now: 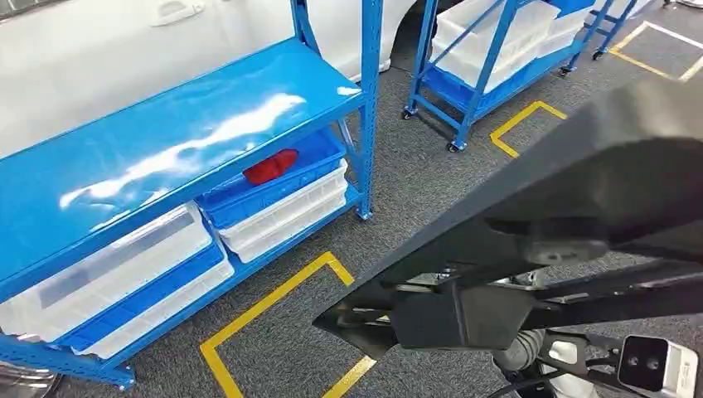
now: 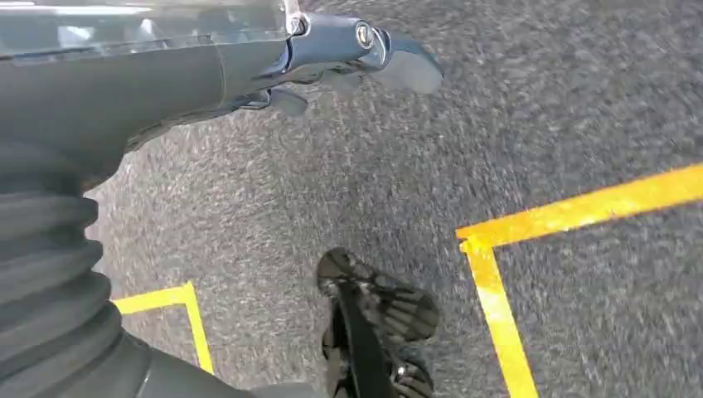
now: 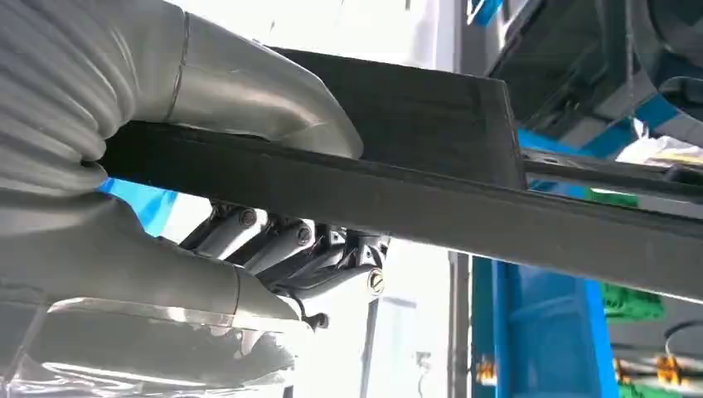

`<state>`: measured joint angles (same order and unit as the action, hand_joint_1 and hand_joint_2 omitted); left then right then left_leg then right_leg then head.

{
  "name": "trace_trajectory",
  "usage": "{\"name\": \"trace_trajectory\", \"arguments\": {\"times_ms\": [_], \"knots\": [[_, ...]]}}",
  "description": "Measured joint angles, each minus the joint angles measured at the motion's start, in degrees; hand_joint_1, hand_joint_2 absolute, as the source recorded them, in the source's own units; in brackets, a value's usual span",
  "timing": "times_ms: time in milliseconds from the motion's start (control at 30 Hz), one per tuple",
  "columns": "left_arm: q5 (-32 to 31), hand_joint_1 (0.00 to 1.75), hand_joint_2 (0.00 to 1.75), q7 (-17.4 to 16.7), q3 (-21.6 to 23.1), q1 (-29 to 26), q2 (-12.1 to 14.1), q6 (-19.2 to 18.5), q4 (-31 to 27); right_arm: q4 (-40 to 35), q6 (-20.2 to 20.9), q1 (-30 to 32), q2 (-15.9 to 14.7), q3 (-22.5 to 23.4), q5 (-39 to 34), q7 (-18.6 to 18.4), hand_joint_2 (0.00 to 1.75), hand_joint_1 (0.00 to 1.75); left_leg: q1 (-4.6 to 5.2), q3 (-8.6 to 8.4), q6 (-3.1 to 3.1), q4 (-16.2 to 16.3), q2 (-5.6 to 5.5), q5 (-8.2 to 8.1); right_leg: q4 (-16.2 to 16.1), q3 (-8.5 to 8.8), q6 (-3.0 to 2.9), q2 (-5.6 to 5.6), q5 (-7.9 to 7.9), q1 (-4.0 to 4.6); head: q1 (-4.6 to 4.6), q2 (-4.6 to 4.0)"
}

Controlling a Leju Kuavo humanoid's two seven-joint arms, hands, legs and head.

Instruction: Take the parts from the cabinet and place them on the table.

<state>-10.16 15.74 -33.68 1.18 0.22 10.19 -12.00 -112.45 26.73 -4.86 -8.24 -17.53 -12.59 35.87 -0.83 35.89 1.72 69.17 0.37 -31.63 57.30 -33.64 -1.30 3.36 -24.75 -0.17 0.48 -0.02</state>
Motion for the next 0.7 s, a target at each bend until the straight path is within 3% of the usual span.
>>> {"name": "trace_trajectory", "arguments": {"times_ms": [33,67,100,133,200,233,267,300,333,400,433,467,500,533,567,600,633,700], "knots": [[-0.15,0.0,1.75,-0.17,0.0,0.04,0.02,-0.09,0.0,-0.37,-0.35,1.05,-0.11,-0.02,0.7,1.01,1.75,1.75,-0.08,-2.75,-0.17,-5.93,-0.93,3.04,0.2,0.07,0.17,0.68,-0.09,-0.03,0.02,0.02],[-0.28,0.0,1.75,-0.26,0.0,-0.06,0.04,-0.13,0.0,-0.66,-0.46,1.98,-0.22,-0.07,1.09,1.77,1.75,1.75,-0.27,-4.56,-0.47,-10.25,-3.44,4.2,0.38,-0.05,0.39,1.16,-0.22,-0.11,0.02,0.0],[-0.28,0.0,1.75,-0.35,0.0,-0.18,0.02,-0.48,0.0,-0.76,-0.52,2.57,-0.33,-0.18,1.6,2.45,1.75,1.75,-0.37,-5.08,-0.54,-11.51,-4.38,3.57,0.9,-0.42,0.77,1.79,-0.21,0.25,0.07,0.02],[-0.29,0.0,1.75,-0.41,0.02,-0.11,0.02,-0.72,0.0,-1.0,-0.72,3.33,-0.48,-0.41,2.25,3.03,1.75,1.75,-0.19,-4.89,-0.67,-11.11,-3.96,3.63,0.79,-0.7,1.22,2.38,0.08,-0.01,0.09,0.02],[-0.31,0.0,1.75,-0.57,0.02,-0.01,0.02,-0.79,0.0,-1.22,-0.76,4.09,-0.55,-0.5,2.58,3.32,1.75,1.75,-0.01,-4.87,-0.97,-11.02,-3.49,3.58,0.65,-0.84,1.5,2.81,0.2,-0.18,0.02,0.02],[-0.37,0.0,1.75,-0.68,0.04,0.04,0.02,-0.83,0.0,-1.46,-0.96,4.68,-0.66,-0.61,2.86,3.51,1.75,1.75,0.17,-4.9,-1.24,-11.08,-3.12,3.67,0.55,-0.88,1.8,3.24,0.38,-0.27,0.08,0.02],[-0.46,0.0,1.75,-0.83,0.06,0.11,-0.25,-0.94,0.0,-1.73,-1.31,5.11,-0.74,-0.76,3.17,3.73,1.75,1.75,-0.34,-5.19,-1.83,-11.67,-2.28,4.09,0.58,-1.07,2.21,3.64,0.44,-0.08,0.05,0.02],[-0.59,0.0,1.75,-0.96,0.09,0.24,-0.33,-1.09,0.0,-1.9,-1.55,5.37,-0.79,-0.83,3.45,3.95,1.75,1.75,-0.36,-5.28,-2.36,-11.9,-1.39,4.39,1.78,-1.57,2.32,0.48,-0.61,0.06,0.13,0.02],[-0.81,0.0,1.75,-1.2,0.13,0.22,-0.35,-1.16,0.0,-2.14,-1.92,5.48,-0.81,-0.87,3.84,4.0,1.75,1.75,-0.3,-5.17,-2.64,-11.93,-0.81,4.41,4.65,-2.91,2.47,-1.4,-2.59,0.05,0.48,0.02],[-1.31,0.0,1.75,-1.55,0.28,-0.05,-0.44,-1.22,0.0,-2.56,-2.58,6.53,-0.81,-1.05,4.39,4.04,1.75,1.75,-0.08,-5.09,-2.77,-11.92,0.52,4.39,14.03,-7.28,2.9,-2.65,-6.97,-0.29,0.46,0.02],[-1.31,0.0,1.75,-1.75,0.33,-0.12,-0.44,-1.16,0.0,-2.71,-2.67,7.29,-0.83,-1.07,4.5,4.04,1.75,1.75,-0.01,-5.01,-2.77,-11.88,1.23,4.38,18.1,-9.2,3.07,-2.71,-8.26,-0.47,0.57,0.02],[-1.31,0.0,1.75,-1.88,0.35,-0.12,-0.48,-1.05,0.0,-2.82,-2.69,7.88,-0.85,-1.14,4.61,4.02,1.75,1.75,0.04,-5.0,-2.76,-11.88,1.91,4.37,19.28,-9.75,3.16,-2.75,-8.04,-0.62,0.52,0.02],[-1.29,0.0,1.75,-1.9,0.35,-0.05,-0.55,-1.05,0.0,-2.99,-2.69,8.26,-0.87,-1.2,4.63,4.02,1.75,1.75,0.06,-5.02,-2.72,-11.87,2.55,4.34,17.3,-8.67,3.21,-2.88,-6.55,-0.72,0.55,0.02],[-1.29,0.0,1.75,-1.94,0.37,0.07,-0.61,-1.05,0.0,-3.17,-2.69,8.44,-0.92,-1.25,4.63,4.02,1.75,1.75,0.06,-5.06,-2.65,-11.86,3.11,4.29,13.11,-6.36,3.16,-3.27,-4.43,-0.72,0.52,0.02],[-1.29,0.0,1.75,-1.97,0.42,0.14,-0.72,-1.03,0.0,-3.41,-2.69,8.5,-0.94,-1.27,4.63,4.02,1.75,1.75,0.06,-5.17,-2.52,-11.86,3.6,4.2,7.54,-3.28,3.02,-4.1,-2.18,-0.68,0.55,0.02],[-1.29,0.0,1.75,-2.01,0.44,0.2,-0.81,-0.98,0.0,-3.69,-2.67,8.5,-0.94,-1.29,4.61,4.04,1.75,1.75,0.11,-5.35,-2.32,-11.86,4.18,4.08,1.77,0.12,2.72,-5.99,-0.54,-0.51,0.55,0.02],[-1.27,0.0,1.75,-2.01,0.42,0.18,-0.81,-0.81,0.0,-3.82,-2.6,8.43,-0.94,-1.31,4.43,4.02,1.75,1.75,0.54,-5.41,-1.96,-11.79,4.54,3.9,0.69,0.57,2.29,-7.0,-1.33,0.07,0.48,0.02],[-1.2,0.0,1.75,-1.7,0.42,0.3,-0.83,0.84,0.0,-3.98,-1.96,7.66,-0.94,-1.36,2.46,2.59,1.75,1.75,0.47,-5.56,-1.32,-11.86,5.38,3.83,0.51,0.19,1.73,-5.72,-0.94,0.16,0.5,0.0]]}}
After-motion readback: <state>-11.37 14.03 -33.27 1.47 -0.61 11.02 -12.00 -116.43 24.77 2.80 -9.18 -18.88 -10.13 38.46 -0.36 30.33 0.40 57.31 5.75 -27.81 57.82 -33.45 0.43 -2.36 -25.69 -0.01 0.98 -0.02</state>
